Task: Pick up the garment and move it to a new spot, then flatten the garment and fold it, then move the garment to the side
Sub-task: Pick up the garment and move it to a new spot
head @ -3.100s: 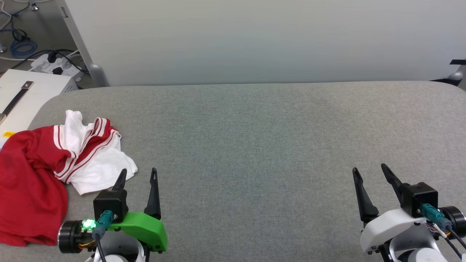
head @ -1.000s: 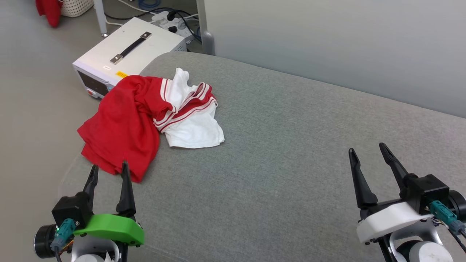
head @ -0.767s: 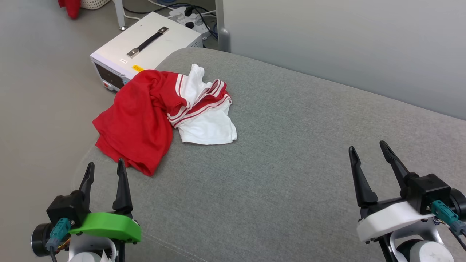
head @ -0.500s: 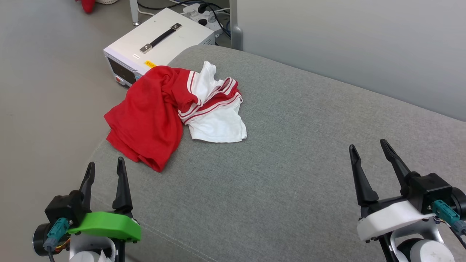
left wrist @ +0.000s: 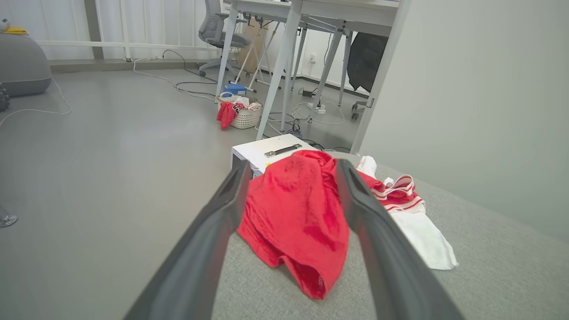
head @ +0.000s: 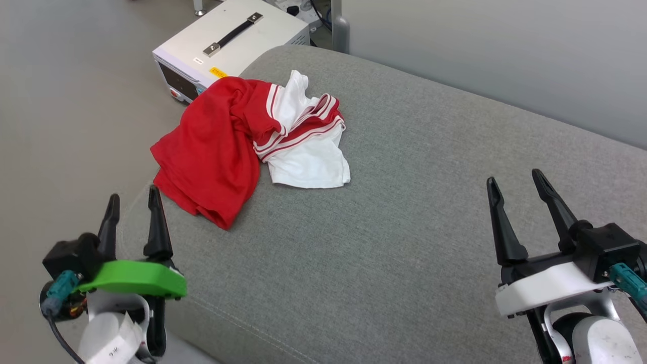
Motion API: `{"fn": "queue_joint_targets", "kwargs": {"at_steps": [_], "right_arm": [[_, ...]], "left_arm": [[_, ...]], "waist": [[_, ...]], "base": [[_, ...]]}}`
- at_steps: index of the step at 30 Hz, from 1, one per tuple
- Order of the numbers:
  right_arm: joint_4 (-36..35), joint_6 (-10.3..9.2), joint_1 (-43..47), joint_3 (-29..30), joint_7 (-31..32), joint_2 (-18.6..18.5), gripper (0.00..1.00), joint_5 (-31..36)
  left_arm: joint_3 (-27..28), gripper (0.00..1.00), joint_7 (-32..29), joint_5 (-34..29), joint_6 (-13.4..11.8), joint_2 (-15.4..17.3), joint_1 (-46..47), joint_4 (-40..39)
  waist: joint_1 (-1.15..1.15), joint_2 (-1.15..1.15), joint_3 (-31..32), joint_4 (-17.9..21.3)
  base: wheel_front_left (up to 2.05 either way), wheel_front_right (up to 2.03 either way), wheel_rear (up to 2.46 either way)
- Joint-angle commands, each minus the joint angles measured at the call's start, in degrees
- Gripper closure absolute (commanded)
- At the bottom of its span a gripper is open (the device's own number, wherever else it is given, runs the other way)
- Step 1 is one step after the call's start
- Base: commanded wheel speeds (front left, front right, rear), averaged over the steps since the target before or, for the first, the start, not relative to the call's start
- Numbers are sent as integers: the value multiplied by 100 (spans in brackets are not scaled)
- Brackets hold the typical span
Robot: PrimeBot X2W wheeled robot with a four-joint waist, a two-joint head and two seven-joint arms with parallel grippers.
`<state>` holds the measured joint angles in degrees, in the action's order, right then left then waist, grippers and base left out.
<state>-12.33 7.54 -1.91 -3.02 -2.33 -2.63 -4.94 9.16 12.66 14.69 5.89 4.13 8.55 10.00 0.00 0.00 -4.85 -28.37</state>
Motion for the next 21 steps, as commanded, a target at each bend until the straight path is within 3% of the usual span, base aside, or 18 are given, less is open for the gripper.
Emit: {"fn": "queue_joint_targets", "kwargs": {"at_steps": [1,9,14,21], "right_arm": [[-70,-5,-141,-25,25,-22,0,-7],[-162,-5,-429,-40,47,-23,0,-84],[-289,-5,-739,-113,100,-24,0,40],[-409,-5,-1133,-96,225,-25,0,333]], "left_arm": [[5,0,47,153,55,107,274,172],[-312,0,-556,1019,115,933,1669,1216],[-787,0,-1293,1833,147,1593,2626,1832],[-1459,0,-2547,3187,159,2044,3839,2756]], "waist": [[0,0,-208,111],[0,0,-737,492],[0,0,-1242,742],[0,0,-1977,968]], "base": [[0,0,0],[0,0,0],[0,0,0],[0,0,0]]}}
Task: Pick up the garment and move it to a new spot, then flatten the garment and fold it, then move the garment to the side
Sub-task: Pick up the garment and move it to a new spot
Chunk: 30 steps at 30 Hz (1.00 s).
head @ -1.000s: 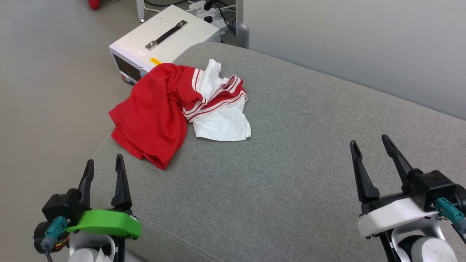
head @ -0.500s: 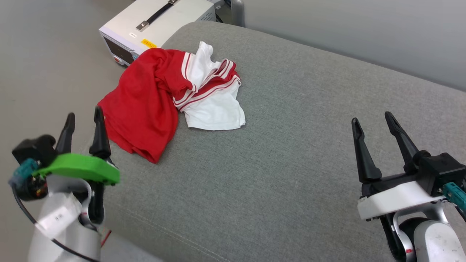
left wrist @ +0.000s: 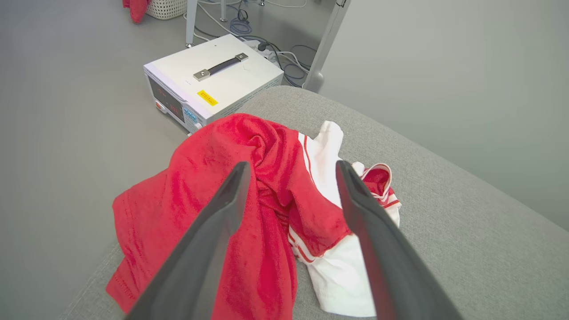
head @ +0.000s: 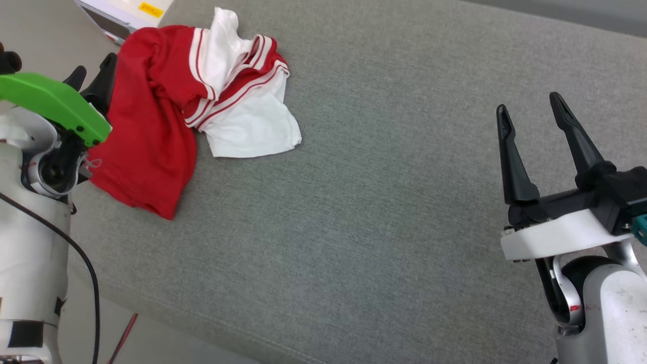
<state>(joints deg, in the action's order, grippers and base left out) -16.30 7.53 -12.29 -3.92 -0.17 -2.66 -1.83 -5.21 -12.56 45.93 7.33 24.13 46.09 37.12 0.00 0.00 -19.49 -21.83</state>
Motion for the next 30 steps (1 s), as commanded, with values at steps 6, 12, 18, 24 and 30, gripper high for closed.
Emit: {"fn": "queue_joint_targets", "kwargs": {"at_steps": [6,12,18,24,30], "right_arm": [[-9,-4,-387,-123,22,-21,0,147],[-14,-4,-547,-138,32,-21,0,152],[-46,-4,-589,-109,27,-21,0,126],[-102,-4,-592,-83,37,-21,0,129],[-59,-4,-554,-2,11,-21,0,114]], "left_arm": [[-692,0,-1111,902,15,457,608,530],[-1062,0,-1567,1399,15,858,879,912],[-1484,0,-2052,1583,15,1036,951,1401],[-1775,76,-2442,1853,15,976,940,1954],[-1900,100,-1892,1785,15,850,965,2226]], "waist": [[0,0,-993,598],[0,0,-1402,861],[0,0,-1623,1054],[0,0,-1605,1120],[0,0,-1339,1098]], "base": [[0,0,0],[0,0,0],[0,0,0],[0,0,0],[0,0,0]]}}
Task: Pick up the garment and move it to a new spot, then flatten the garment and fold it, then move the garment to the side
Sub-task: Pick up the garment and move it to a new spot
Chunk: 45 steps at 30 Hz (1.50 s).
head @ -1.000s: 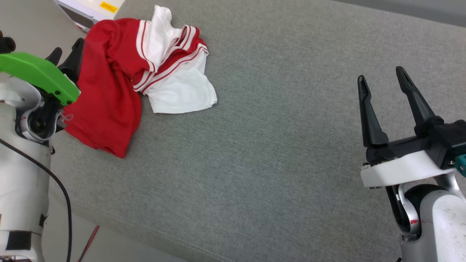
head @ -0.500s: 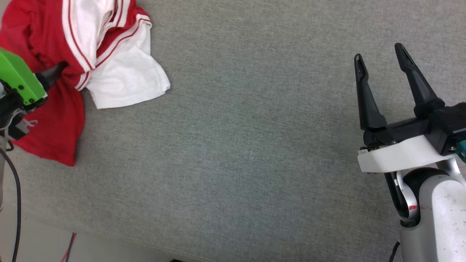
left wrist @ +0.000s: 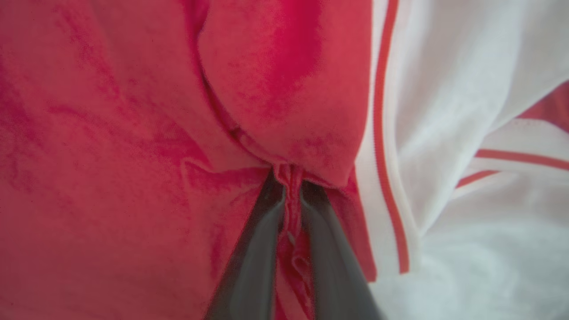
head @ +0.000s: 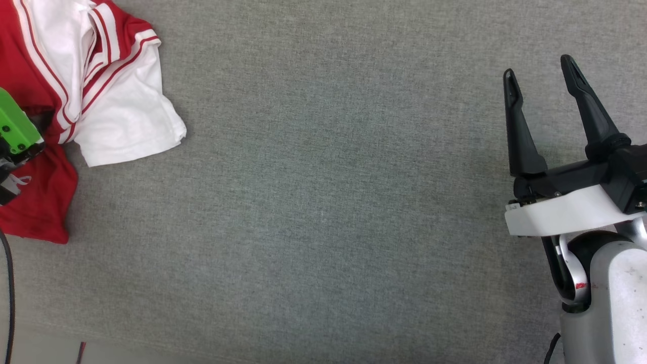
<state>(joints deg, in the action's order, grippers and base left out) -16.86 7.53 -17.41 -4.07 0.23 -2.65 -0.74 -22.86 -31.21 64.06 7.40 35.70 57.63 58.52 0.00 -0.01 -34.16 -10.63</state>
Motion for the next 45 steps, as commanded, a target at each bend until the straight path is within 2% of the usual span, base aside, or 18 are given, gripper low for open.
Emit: {"fn": "queue_joint_targets", "kwargs": {"at_steps": [1,5,7,12,23,31,34,41,45], "right_arm": [[19,-4,-23,30,-42,-22,0,1],[133,-4,102,91,-123,-22,0,-69],[218,-4,200,133,-172,-22,0,-123],[401,-4,461,253,-283,-22,0,-232],[619,-4,861,323,-379,-22,0,-442],[623,-4,1214,459,-343,-22,0,-567],[590,-4,1372,588,-315,-22,0,-598],[487,-4,1642,809,-232,-22,0,-718],[469,-4,1741,847,-202,-22,0,-784]], "left_arm": [[-149,100,79,-48,9,-307,-191,119],[-237,100,654,-230,9,-246,-159,244],[-296,100,1185,-417,-3,-236,-111,301],[-314,100,2178,-630,-116,-430,-6,407],[-525,100,3497,-1023,-79,-661,21,247],[-790,100,3906,-1278,-55,-751,-186,-352],[-864,100,3889,-1278,-53,-826,-361,-736],[-1118,100,3551,-1154,-69,-977,-1064,-2179],[-1339,100,3423,-1182,-241,-1030,-1619,-3112]], "waist": [[0,1,194,-26],[0,1,551,-50],[0,1,799,-76],[0,1,1343,-116],[0,1,2275,101],[0,1,2721,440],[0,1,2846,567],[0,1,3046,948],[0,1,3096,1231]], "base": [[0,0,0],[0,0,0],[0,0,0],[0,0,0],[0,0,0],[0,0,0],[0,0,0],[0,0,0],[0,0,0]]}}
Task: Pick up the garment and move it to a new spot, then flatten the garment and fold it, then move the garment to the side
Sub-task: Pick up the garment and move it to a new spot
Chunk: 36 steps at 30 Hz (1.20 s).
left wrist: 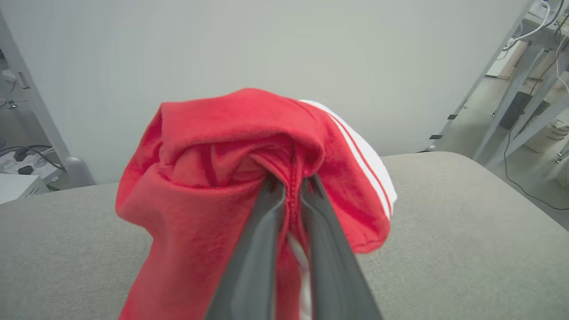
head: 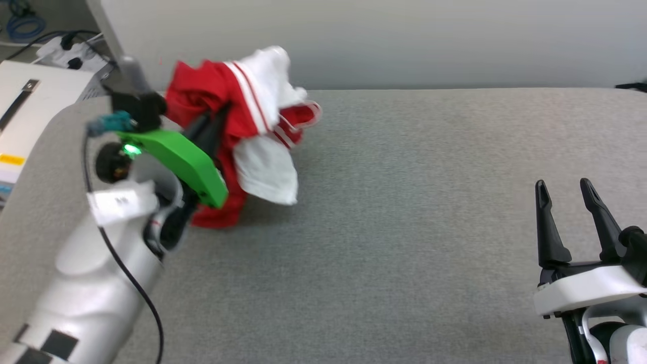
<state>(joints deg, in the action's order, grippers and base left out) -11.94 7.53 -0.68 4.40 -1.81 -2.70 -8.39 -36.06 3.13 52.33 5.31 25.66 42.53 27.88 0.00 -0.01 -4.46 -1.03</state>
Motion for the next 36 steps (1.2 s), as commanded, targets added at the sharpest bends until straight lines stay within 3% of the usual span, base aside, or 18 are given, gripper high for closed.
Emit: {"fn": "queue_joint_targets", "kwargs": {"at_steps": [1,5,10,23,24,25,26,32,36], "right_arm": [[-27,-4,82,-4,1,-18,0,-34],[-45,-4,140,-2,0,-18,0,-108],[-77,-4,119,-90,1,-18,0,-123],[53,-4,-143,-184,-140,-18,0,-179],[61,-4,-155,-175,-138,-18,0,-169],[70,-4,-167,-170,-128,-18,0,-153],[76,-4,-166,-145,-121,-18,0,-128],[86,-4,-84,-56,-5,-18,0,-27],[19,-4,25,24,86,-18,0,-4]], "left_arm": [[-79,100,-46,-26,-89,-40,-234,-244],[-468,100,-320,-99,-281,-163,-755,-945],[-876,100,-529,-157,-332,-355,-1143,-1214],[-1845,100,-296,-755,-72,-811,-1482,-1228],[-1862,73,-217,-780,-53,-830,-1488,-1235],[-1875,40,-121,-816,-35,-837,-1493,-1235],[-1891,0,-12,-854,-12,-852,-1487,-1245],[-1853,0,530,-1032,23,-871,-1437,-1442],[-1657,0,866,-1137,-138,-810,-1443,-1650]], "waist": [[0,1,126,342],[0,1,30,582],[0,1,-243,784],[0,1,-827,778],[0,1,-811,755],[0,1,-779,734],[0,1,-714,687],[0,1,-328,443],[0,1,-125,253]], "base": [[0,0,0],[0,0,0],[0,0,0],[0,0,0],[0,0,0],[0,0,0],[0,0,0],[0,0,0],[0,0,0]]}}
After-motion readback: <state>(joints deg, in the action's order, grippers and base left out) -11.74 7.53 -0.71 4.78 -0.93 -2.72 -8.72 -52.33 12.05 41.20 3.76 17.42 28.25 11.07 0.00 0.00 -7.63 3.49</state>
